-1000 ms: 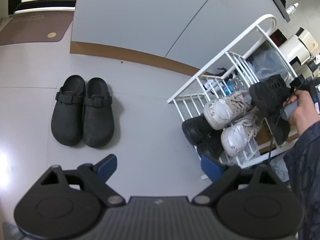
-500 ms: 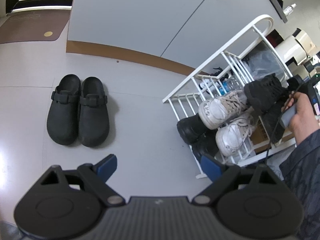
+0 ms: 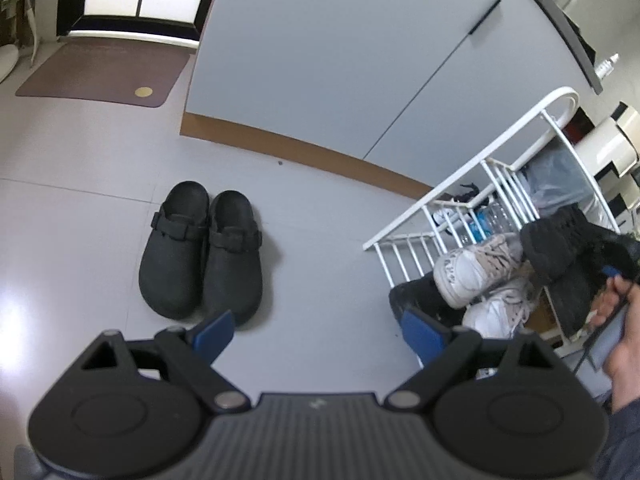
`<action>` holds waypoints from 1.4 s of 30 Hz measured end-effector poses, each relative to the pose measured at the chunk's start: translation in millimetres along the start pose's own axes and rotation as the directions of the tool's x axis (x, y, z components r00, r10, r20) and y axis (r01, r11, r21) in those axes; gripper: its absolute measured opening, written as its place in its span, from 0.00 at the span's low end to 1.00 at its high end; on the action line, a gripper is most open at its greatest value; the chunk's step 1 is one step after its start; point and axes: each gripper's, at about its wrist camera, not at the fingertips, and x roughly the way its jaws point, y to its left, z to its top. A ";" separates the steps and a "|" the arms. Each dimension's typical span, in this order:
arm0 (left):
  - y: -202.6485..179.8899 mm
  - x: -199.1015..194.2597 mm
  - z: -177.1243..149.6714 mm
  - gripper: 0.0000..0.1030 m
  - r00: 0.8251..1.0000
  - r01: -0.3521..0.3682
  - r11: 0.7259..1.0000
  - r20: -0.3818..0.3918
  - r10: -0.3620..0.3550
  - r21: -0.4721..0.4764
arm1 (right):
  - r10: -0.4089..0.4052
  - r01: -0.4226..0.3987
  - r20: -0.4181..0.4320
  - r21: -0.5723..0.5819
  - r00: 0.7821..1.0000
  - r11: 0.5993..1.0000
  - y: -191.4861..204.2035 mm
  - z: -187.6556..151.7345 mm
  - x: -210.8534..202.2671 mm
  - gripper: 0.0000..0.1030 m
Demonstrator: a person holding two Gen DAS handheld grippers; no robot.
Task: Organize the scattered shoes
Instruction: 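Open the right gripper and withdraw it from the rack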
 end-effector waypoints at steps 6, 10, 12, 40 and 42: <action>-2.1 -6.2 -0.9 0.90 1.000 0.008 1.000 0.003 -0.008 0.014 | 0.015 -0.016 -0.043 -0.018 0.999 1.000 -9.7 -14.0 -18.0 0.42; -6.5 -4.6 -1.9 0.90 1.000 -0.011 0.999 0.004 0.011 0.045 | 0.017 -0.017 -0.076 -0.004 0.997 1.000 -21.9 -23.4 -33.6 0.42; -6.9 -2.9 -1.8 0.90 1.000 -0.017 0.999 0.001 0.017 0.049 | 0.026 -0.027 -0.083 -0.008 0.996 1.000 -25.0 -26.8 -41.6 0.45; -11.0 -27.3 -26.2 0.90 0.999 -0.048 0.996 0.017 0.046 0.073 | 0.237 -0.233 -0.176 0.042 0.955 0.971 -63.0 -30.0 -148.3 0.55; -12.2 -29.1 -29.2 0.90 0.999 -0.046 0.996 0.015 0.045 0.070 | 0.242 -0.238 -0.184 0.048 0.953 0.970 -63.2 -32.4 -150.4 0.55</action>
